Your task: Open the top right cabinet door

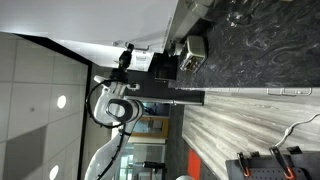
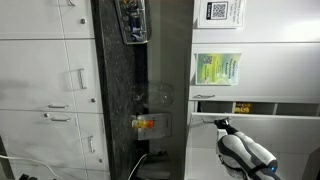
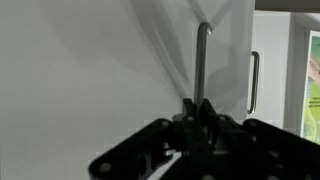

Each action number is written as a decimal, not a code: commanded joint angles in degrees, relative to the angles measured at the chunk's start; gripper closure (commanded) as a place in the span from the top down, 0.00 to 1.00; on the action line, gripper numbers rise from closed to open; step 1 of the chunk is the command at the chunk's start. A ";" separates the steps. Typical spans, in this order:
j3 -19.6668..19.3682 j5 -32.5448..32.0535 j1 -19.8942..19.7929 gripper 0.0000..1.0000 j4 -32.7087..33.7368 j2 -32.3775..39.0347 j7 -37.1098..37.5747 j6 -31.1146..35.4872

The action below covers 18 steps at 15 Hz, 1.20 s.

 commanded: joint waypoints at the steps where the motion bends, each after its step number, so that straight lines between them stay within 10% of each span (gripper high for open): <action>1: -4.91 -1.45 -3.87 0.03 -2.87 -2.73 -1.51 0.56; 18: -9.25 -1.27 0.05 0.03 -8.28 -8.47 -2.29 0.33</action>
